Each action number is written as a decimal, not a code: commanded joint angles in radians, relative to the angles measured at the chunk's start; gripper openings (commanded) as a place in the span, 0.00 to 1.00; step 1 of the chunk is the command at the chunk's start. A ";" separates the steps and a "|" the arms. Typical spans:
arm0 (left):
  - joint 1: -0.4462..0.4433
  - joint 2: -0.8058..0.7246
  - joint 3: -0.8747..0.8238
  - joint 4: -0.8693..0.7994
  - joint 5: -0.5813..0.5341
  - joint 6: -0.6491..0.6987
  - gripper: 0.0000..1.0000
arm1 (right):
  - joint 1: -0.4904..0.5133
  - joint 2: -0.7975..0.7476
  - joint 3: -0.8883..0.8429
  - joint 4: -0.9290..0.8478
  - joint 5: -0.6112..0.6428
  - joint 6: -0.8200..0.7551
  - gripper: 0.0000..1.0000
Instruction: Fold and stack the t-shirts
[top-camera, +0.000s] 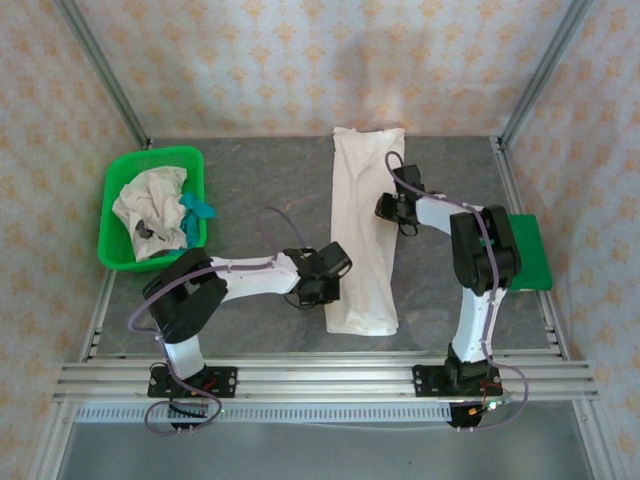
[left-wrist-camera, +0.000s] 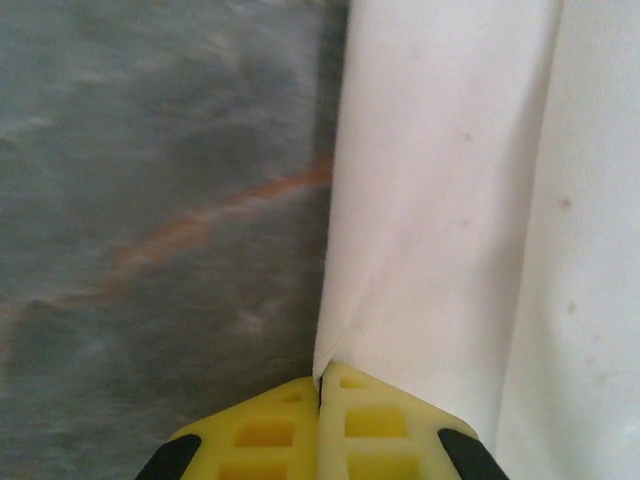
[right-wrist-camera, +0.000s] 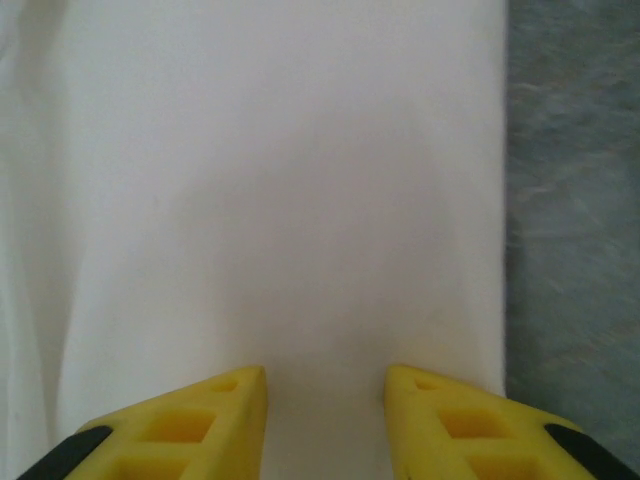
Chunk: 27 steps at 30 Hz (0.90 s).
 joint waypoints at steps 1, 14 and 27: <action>0.033 -0.055 -0.045 -0.060 -0.031 0.057 0.00 | 0.030 0.058 0.044 -0.035 0.012 -0.001 0.36; 0.072 -0.174 -0.106 -0.097 -0.052 0.102 0.04 | 0.054 0.009 0.082 -0.034 0.001 0.009 0.42; -0.140 -0.131 0.236 -0.415 -0.437 0.131 0.96 | 0.062 -0.405 -0.244 0.034 0.096 0.044 0.59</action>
